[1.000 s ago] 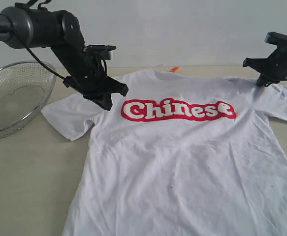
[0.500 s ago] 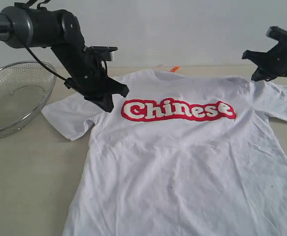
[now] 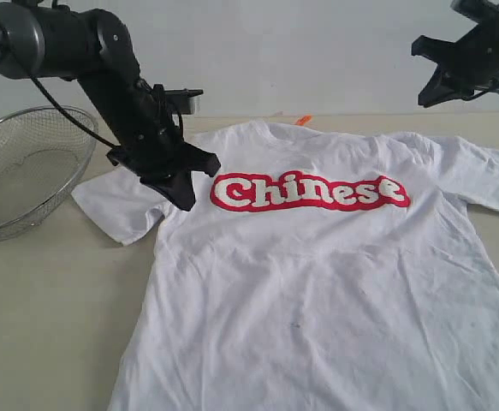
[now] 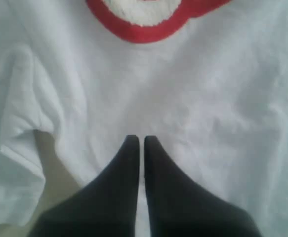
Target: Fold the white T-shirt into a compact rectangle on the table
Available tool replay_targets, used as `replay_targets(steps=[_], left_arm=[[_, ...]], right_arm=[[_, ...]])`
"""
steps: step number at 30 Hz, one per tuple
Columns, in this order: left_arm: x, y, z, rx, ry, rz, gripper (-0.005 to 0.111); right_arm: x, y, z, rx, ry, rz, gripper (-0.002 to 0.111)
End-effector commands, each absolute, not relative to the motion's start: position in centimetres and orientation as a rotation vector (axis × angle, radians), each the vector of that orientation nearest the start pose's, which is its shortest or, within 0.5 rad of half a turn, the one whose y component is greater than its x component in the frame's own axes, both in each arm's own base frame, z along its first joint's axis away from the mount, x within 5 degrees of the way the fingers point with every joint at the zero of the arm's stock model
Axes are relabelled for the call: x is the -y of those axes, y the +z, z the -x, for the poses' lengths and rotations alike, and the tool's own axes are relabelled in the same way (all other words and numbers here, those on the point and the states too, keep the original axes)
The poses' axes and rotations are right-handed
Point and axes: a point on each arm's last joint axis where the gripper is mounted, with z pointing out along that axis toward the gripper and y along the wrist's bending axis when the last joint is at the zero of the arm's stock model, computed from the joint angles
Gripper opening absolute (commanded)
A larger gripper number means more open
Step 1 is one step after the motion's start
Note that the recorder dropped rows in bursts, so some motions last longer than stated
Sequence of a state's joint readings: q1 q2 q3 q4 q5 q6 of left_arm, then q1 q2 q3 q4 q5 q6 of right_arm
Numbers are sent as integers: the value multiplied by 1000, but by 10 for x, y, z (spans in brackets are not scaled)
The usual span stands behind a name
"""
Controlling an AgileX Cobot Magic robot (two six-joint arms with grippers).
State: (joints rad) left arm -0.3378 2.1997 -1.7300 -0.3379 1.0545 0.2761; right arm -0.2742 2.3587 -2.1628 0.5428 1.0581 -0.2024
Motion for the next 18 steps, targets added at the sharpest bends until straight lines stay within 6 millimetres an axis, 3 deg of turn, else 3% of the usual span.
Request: replay_targets(steps=[1,5,12,15,18], left_arm=[[176,185,-403,-2870,-534,-710,4],[174,200,-389,-2848,-545,-731,4],[181,218,-344,-2843,-568,-813,4],[194,213,-321,-2819,-632,-867,4],[209,198,-300,-2807,-684,-948,4]], right_arm=[[80,229,-484,-2584,565,-265,0],[64,230,-448,-2582,613,-258,0],[18,240,-355,-2603,582,-131,0],[-2,222,-319,-2668,540,-86,0],[-22,196,-294,-2721,469,-13,0]])
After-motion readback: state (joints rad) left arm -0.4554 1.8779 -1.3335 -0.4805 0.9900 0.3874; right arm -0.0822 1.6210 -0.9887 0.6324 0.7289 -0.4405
